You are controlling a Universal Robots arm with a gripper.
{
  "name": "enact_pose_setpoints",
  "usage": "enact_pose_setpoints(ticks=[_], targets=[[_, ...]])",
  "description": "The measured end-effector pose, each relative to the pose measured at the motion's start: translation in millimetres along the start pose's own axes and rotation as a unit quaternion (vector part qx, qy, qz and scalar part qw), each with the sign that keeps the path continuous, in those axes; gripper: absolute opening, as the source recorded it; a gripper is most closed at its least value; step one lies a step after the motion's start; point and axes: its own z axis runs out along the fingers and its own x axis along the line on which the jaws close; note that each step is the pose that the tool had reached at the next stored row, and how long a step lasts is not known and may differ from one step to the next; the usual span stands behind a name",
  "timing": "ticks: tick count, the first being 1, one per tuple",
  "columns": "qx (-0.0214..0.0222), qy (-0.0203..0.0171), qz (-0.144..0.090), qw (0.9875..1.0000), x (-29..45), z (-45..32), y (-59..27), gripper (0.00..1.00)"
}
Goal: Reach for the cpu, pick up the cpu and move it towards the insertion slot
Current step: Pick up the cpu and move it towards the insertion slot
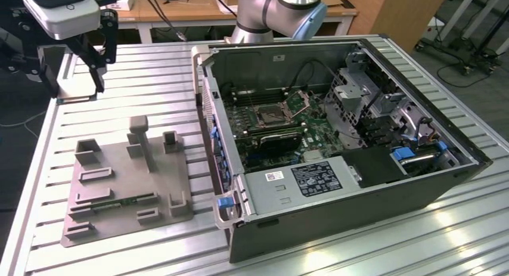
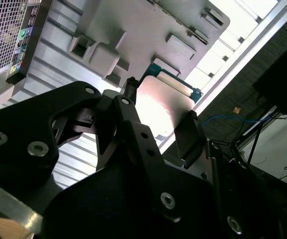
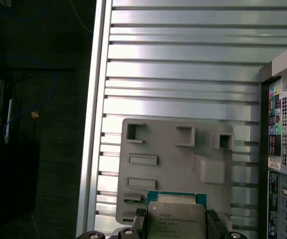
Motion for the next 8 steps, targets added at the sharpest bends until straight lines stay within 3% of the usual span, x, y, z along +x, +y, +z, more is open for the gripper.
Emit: enact_pose_setpoints(ticks=[8], targets=[[0.0000,0.0000,0.000,1.0000,-1.2,-1.8,0.0,0.55]])
